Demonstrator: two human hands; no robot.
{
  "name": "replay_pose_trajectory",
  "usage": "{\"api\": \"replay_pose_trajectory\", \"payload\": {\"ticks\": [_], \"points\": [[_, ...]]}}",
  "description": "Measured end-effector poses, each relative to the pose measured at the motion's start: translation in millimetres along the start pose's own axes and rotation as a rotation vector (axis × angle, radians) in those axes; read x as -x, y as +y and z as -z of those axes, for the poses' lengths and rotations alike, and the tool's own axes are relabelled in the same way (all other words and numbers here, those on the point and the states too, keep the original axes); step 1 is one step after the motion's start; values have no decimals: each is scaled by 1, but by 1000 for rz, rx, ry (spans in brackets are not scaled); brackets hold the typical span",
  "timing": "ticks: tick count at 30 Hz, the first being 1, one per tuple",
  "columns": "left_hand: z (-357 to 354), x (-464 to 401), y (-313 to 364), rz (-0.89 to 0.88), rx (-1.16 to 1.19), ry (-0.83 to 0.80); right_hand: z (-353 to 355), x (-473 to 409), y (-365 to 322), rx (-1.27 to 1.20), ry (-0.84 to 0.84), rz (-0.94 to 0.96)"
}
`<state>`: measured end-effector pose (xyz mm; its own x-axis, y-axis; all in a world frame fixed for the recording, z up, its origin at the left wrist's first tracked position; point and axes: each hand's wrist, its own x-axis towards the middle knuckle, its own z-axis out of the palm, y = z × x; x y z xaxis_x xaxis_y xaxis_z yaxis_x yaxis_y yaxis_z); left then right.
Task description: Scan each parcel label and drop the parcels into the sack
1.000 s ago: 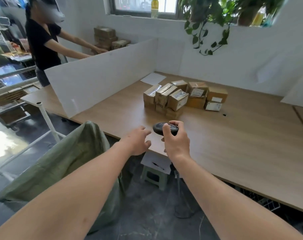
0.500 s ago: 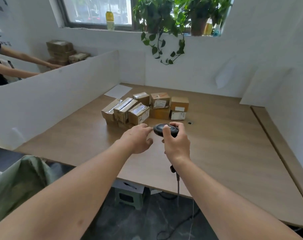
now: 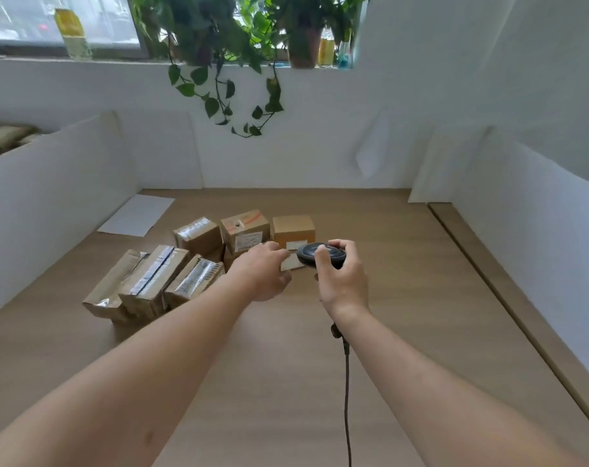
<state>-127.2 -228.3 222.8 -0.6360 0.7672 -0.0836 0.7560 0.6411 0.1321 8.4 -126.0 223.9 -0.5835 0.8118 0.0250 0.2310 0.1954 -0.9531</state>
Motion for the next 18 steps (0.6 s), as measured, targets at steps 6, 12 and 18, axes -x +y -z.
{"api": "replay_pose_trajectory", "payload": {"ticks": [6, 12, 18], "points": [[3, -95, -16, 2, 11, -44, -16, -88, -4, 26, 14, -42], [3, -175, -14, 76, 44, -51, -28, -180, 14, 56, -46, -44], [-25, -240, -15, 185, 61, -106, -48, -261, 55, 56, -123, -100]]}}
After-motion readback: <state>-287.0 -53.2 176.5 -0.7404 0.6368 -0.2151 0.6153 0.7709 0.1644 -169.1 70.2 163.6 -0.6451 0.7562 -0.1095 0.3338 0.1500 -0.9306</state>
